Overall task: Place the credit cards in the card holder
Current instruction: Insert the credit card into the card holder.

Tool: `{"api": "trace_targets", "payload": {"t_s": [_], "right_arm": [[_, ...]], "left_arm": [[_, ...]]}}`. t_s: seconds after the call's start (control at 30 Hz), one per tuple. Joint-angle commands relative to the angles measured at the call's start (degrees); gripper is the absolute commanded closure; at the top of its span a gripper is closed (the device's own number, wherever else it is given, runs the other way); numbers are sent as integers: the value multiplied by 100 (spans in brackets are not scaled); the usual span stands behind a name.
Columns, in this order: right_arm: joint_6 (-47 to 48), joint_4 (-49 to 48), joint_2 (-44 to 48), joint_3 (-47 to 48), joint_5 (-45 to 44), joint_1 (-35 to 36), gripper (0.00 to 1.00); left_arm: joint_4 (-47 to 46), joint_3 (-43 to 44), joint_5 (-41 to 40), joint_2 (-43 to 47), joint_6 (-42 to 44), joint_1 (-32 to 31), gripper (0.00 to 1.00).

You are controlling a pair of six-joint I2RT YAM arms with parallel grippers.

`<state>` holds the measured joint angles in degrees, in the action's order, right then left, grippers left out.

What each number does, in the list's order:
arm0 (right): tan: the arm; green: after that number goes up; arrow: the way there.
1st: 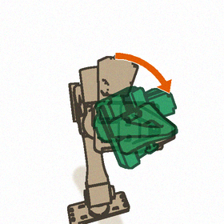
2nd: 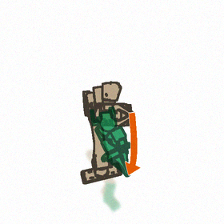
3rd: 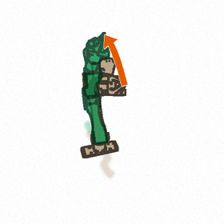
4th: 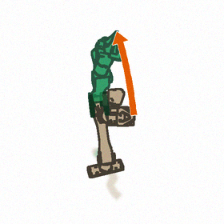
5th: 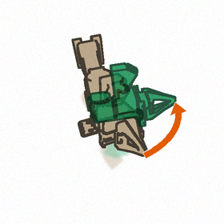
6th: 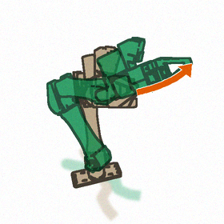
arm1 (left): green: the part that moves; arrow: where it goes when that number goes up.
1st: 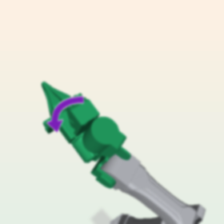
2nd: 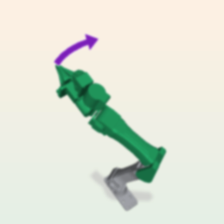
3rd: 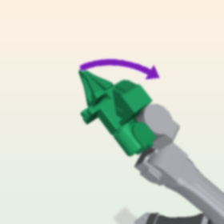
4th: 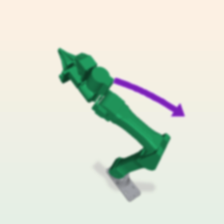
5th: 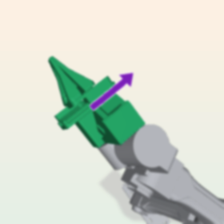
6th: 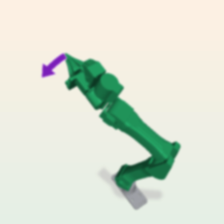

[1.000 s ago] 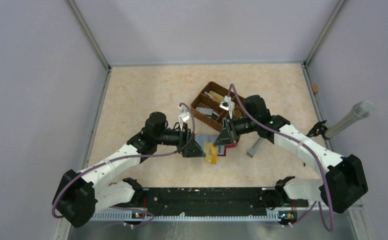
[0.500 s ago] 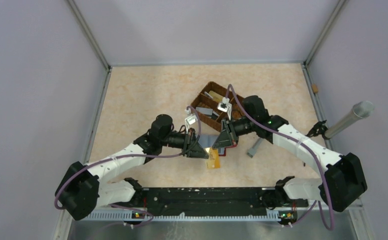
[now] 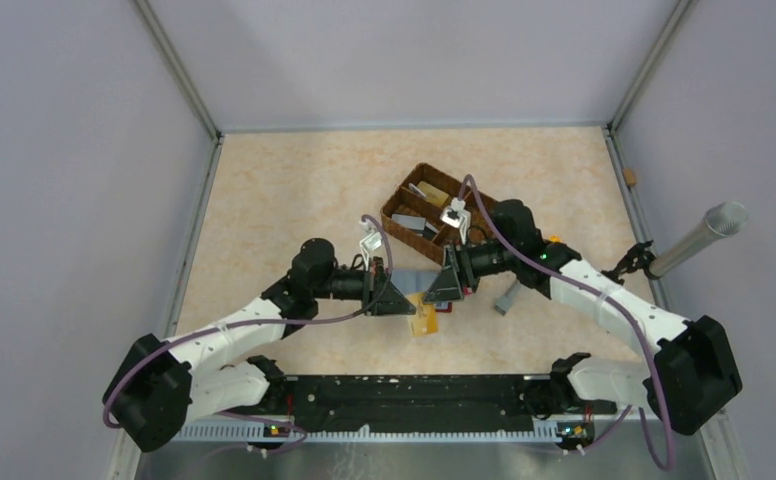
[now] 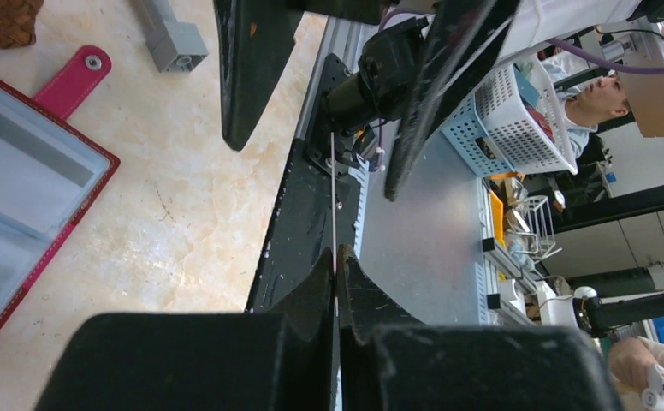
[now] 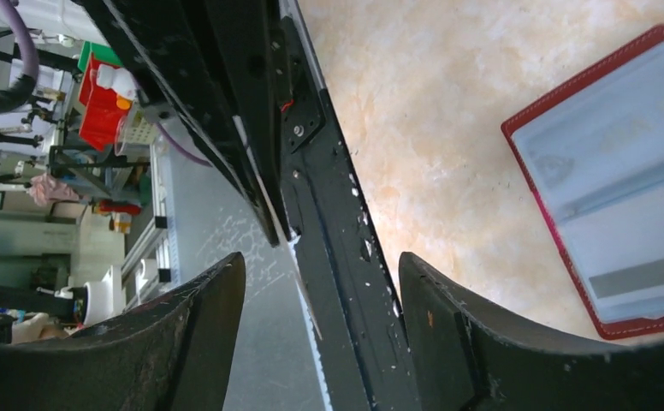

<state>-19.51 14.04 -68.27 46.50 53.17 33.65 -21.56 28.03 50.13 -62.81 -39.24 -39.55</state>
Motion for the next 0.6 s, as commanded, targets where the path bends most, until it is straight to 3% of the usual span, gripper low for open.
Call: {"api": "trace_targets", "payload": {"t_s": [0.0, 0.2, 0.27, 0.37, 0.4, 0.43, 0.5, 0.57], "right_arm": [[-627, -969, 246, -407, 35, 72, 36], [-1175, -1826, 308, -795, 117, 239, 51], [-1343, -2057, 321, -903, 124, 264, 67], [-1687, -2535, 391, -1199, -15, 265, 100], [-1801, -2631, 426, -1290, -213, 265, 100], [-1867, -2612, 473, -1372, -555, 265, 100], [-1943, -2292, 529, -1514, -1366, 265, 100], [-2075, -2190, 530, -1650, -1987, 264, 100]], "left_arm": [[-608, -89, -177, 301, -121, -28, 100], [-747, -184, -376, 313, -260, -27, 100], [-747, -216, -526, 311, -298, -28, 100], [-600, -241, -769, 266, -334, -29, 100], [-509, -235, -862, 242, -305, -27, 100], [-306, -186, -1044, 220, -263, -7, 89], [731, -17, -1848, 181, -136, 43, 50], [1471, 106, -2520, 115, 39, 109, 29]]}}
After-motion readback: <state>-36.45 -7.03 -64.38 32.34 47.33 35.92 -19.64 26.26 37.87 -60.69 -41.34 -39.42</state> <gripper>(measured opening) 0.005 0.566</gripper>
